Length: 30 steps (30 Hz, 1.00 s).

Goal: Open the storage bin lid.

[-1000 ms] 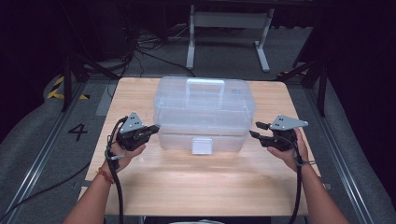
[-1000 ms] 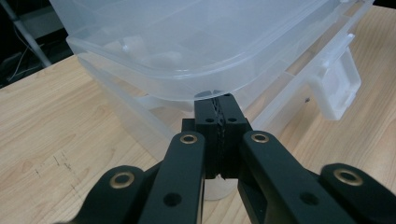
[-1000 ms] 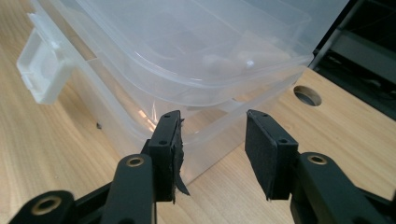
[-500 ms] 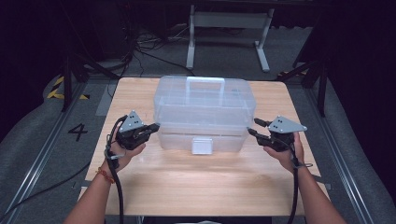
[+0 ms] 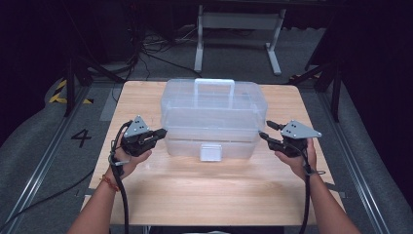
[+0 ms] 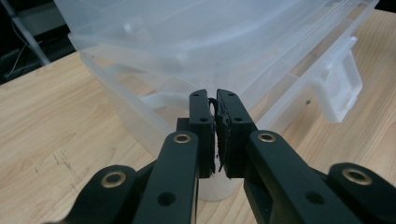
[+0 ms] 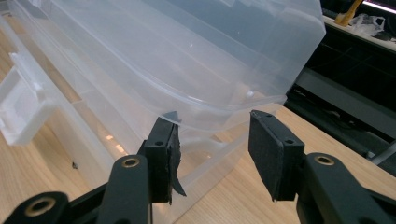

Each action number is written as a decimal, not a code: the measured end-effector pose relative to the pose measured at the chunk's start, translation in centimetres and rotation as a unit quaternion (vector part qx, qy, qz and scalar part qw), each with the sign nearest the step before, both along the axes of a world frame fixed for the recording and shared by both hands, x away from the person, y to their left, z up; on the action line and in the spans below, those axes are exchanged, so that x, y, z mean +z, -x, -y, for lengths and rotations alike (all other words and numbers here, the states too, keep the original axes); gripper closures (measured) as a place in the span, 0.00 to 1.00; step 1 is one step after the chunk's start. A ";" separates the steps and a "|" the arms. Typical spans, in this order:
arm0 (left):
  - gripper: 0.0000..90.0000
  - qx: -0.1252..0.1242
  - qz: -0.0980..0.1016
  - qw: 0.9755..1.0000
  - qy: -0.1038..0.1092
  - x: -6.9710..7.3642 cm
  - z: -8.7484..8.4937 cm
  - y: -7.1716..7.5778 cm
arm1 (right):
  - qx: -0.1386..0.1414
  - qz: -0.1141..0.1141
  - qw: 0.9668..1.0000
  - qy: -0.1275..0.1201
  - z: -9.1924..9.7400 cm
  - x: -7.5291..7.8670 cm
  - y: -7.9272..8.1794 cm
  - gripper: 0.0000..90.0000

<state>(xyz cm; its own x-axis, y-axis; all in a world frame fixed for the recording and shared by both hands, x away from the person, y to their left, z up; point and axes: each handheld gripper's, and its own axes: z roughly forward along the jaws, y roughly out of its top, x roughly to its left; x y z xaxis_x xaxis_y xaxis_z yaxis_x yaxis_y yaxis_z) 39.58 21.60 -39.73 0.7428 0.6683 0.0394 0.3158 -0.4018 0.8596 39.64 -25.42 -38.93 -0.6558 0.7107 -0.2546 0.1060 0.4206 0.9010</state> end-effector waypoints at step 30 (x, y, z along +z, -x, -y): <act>0.91 -0.003 0.000 1.000 0.007 -0.5 -0.1 -0.1 | -0.028 0.039 0.999 -0.023 -0.4 3.2 -1.0 0.63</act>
<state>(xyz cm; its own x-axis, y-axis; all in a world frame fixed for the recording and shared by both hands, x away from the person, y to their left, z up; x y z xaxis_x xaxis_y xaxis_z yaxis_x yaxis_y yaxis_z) 39.69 21.73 -40.21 0.7468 0.6644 0.0301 0.3128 -0.3908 0.8657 40.68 -25.03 -35.73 -0.5939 0.7580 -0.2696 0.0564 0.3735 0.9259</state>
